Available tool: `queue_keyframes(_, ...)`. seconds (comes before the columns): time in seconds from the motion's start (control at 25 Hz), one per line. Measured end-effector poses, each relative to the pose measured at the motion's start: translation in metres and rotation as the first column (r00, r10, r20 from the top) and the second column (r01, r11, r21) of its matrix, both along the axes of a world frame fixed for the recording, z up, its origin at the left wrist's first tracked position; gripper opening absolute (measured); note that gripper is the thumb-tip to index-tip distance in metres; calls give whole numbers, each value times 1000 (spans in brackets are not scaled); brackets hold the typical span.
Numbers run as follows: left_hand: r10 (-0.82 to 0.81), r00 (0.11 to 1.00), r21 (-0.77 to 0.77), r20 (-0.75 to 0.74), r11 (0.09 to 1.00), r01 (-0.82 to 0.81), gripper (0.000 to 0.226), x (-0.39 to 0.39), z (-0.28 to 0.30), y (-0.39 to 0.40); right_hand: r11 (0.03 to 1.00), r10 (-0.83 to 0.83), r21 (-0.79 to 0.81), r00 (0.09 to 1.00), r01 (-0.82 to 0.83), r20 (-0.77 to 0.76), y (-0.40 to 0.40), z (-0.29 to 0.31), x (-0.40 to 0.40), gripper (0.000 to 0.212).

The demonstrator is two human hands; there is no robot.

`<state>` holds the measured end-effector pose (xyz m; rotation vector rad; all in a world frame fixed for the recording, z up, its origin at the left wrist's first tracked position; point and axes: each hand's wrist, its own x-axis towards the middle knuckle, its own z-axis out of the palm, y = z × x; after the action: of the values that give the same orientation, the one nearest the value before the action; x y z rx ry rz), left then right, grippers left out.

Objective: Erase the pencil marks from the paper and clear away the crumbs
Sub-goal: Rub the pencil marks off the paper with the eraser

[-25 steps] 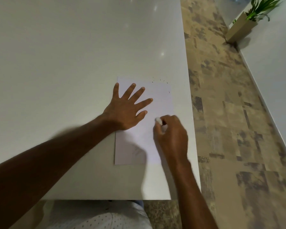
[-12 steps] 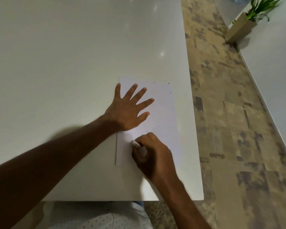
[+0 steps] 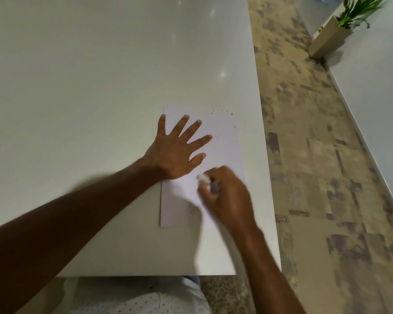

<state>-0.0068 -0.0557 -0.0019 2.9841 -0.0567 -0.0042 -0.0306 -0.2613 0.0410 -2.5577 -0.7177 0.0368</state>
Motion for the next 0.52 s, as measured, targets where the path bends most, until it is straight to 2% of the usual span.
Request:
queue_keyframes(0.08,3,1000,-5,-4,1000,-3,61,0,0,-1,968,-242,79,970,240,19,-3,10,37,12)
queue_keyframes(0.12,8,1000,-3,0,1000,-8,61,0,0,0,961,-264,89,964,261,18,-2,11,36,12)
queue_keyframes(0.16,11,1000,2,4,1000,-11,61,0,0,0,973,-224,50,974,223,14,3,10,22,12)
queue_keyframes(0.28,3,1000,1,5,1000,-3,60,0,-1,-1,987,137,-78,990,-139,-36,11,1,-39,10)
queue_keyframes(0.32,2,1000,2,6,1000,-2,60,0,-2,-1,985,154,-71,987,-157,-49,9,3,-30,9)
queue_keyframes(0.44,1,1000,8,-1,1000,-1,61,1,-1,-1,981,-189,49,981,188,29,9,12,41,15)
queue_keyframes(0.52,9,1000,8,-6,1000,-9,62,1,1,-1,957,-282,88,958,277,45,14,11,42,17)
